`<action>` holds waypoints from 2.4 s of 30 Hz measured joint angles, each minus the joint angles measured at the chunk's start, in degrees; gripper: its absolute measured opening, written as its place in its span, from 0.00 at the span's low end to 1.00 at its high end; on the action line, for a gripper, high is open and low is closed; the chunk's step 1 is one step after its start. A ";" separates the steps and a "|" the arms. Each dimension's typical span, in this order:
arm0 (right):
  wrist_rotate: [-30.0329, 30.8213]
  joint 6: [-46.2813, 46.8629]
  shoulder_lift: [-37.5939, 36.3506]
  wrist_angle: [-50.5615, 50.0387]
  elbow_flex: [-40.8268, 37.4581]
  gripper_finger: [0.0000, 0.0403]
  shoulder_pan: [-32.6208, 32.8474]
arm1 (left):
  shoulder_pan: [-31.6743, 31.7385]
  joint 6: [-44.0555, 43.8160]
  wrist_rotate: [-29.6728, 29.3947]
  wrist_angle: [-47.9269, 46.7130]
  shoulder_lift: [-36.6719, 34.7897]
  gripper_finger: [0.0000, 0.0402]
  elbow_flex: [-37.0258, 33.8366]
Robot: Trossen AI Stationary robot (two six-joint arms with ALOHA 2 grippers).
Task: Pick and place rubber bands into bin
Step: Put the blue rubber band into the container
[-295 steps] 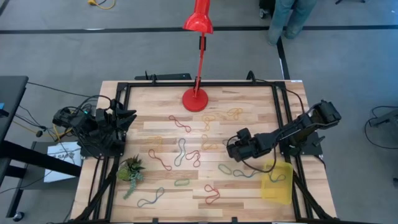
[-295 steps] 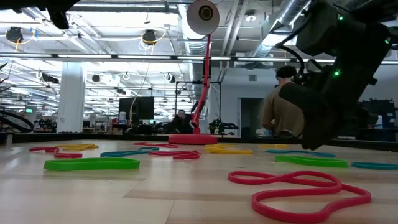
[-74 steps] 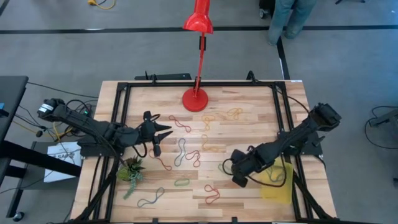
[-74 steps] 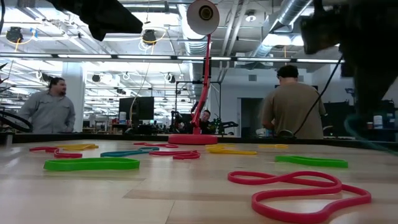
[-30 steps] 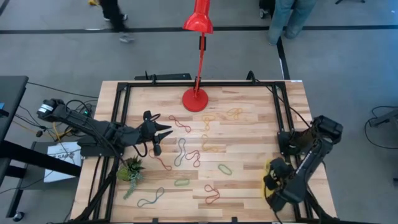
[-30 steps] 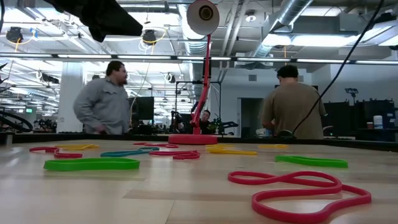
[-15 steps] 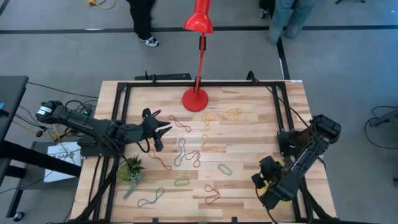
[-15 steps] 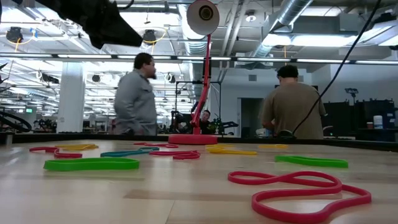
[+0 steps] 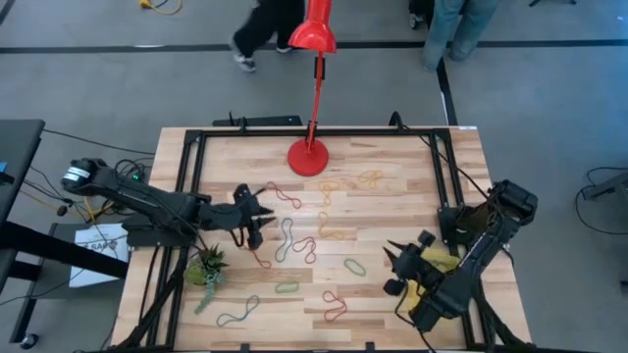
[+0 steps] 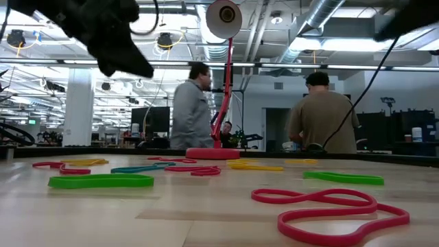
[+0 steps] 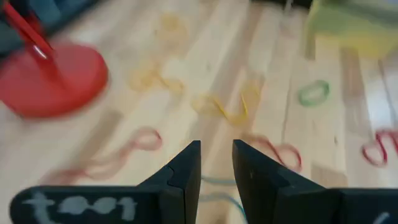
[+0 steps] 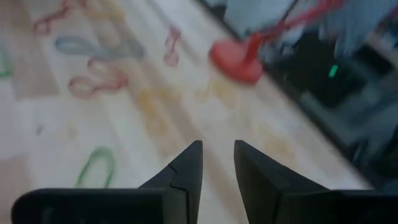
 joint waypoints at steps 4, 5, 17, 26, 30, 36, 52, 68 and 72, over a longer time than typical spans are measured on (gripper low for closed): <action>1.19 1.04 0.00 1.48 0.00 0.22 -3.95 | 0.19 -5.41 0.19 0.51 6.92 0.20 -0.01; 0.01 1.11 0.00 1.60 0.00 0.22 -4.95 | 0.33 -6.21 -0.04 1.08 8.91 0.20 -0.01; -9.41 -1.12 0.00 2.56 0.00 0.22 -11.07 | 8.00 -9.50 4.54 12.10 28.35 0.20 -0.01; -9.25 -1.82 0.00 2.88 0.00 0.22 -10.99 | 12.29 -9.06 9.00 13.50 28.61 0.20 0.02; -9.24 -1.80 0.00 2.88 0.00 0.22 -10.99 | 12.36 -9.12 11.90 12.31 28.58 0.20 0.02; -9.24 -1.82 0.00 2.88 0.00 0.22 -10.99 | 12.35 -5.00 13.47 12.07 28.56 0.20 0.02; -9.61 -1.82 0.00 2.88 0.00 0.22 -10.98 | 12.27 -5.41 10.98 12.10 28.56 0.20 0.02; -9.61 -1.85 0.00 2.88 0.00 0.22 -10.99 | 12.27 0.12 9.63 13.97 28.55 0.20 0.02; -9.63 -1.85 0.00 2.88 0.00 0.22 -10.97 | 12.27 0.41 9.45 13.86 28.54 0.20 0.04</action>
